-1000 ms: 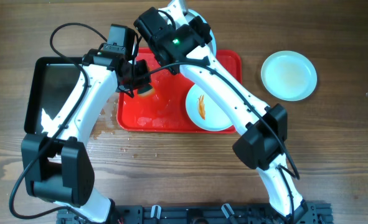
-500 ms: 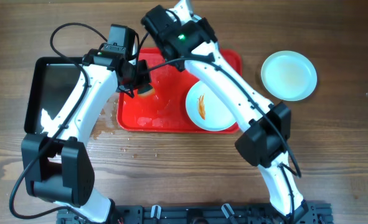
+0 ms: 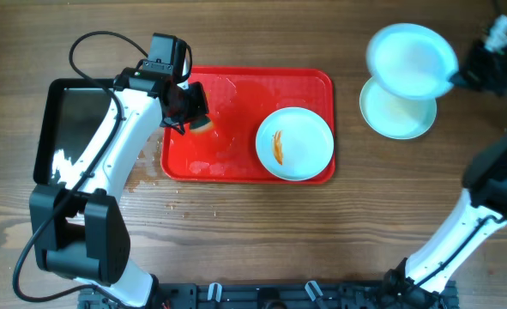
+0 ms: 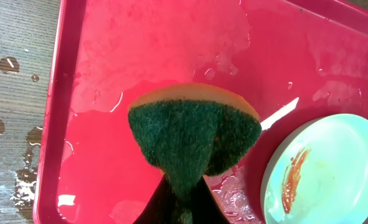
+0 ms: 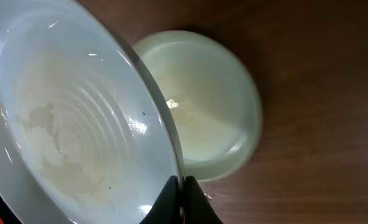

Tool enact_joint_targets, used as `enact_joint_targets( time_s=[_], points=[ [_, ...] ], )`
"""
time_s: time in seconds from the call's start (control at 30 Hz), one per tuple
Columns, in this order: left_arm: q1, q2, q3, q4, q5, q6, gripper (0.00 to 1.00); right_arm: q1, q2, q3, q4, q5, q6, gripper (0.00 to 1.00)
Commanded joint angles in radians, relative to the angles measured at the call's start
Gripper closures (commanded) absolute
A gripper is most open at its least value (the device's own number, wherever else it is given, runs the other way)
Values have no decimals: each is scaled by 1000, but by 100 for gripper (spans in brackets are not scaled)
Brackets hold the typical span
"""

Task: Clean dirty plates on tray and stack at the side
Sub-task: 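Reach the right gripper to the last plate and grip its rim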

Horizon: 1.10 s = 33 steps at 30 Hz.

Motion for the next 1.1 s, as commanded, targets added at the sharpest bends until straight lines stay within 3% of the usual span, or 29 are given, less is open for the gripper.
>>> enact_joint_targets(
  time_s=[0.0, 0.23, 0.3, 0.4, 0.73, 0.77, 0.8, 0.83, 0.87, 0.93, 0.97, 1.07],
  points=[
    [-3, -6, 10, 6, 15, -6, 96, -81, -35, -113, 79, -63, -16, 96],
    [-3, -6, 10, 19, 15, -6, 96, -14, -35, -348, 325, -57, 2, 96],
    [-3, -6, 10, 18, 15, -6, 96, 18, -35, -352, 330, 14, 14, 84],
    [-3, -6, 10, 17, 15, -6, 96, 55, -35, -352, 325, 148, 131, 83],
    [-3, -6, 10, 17, 15, -6, 96, 199, -35, -352, 323, -50, 54, 89],
    [-3, -6, 10, 18, 15, -6, 96, 260, -35, -352, 294, -124, 45, 77],
    [-3, -6, 10, 18, 15, -6, 96, 304, -35, -352, 270, -164, 15, 56],
    [-3, -6, 10, 18, 15, -6, 96, 352, -35, -352, 249, -170, -14, 42],
    [-3, -6, 10, 17, 15, -6, 96, 411, -35, -352, 225, -160, -41, 40],
    [-3, -6, 10, 16, 15, -6, 96, 493, -35, -352, 203, -101, -47, 46],
    [-3, -6, 10, 16, 15, -6, 96, 553, -35, -352, 192, -21, -32, 52],
    [-3, -6, 10, 16, 16, -6, 96, 671, -35, -373, 216, 284, 110, 53]
  ],
)
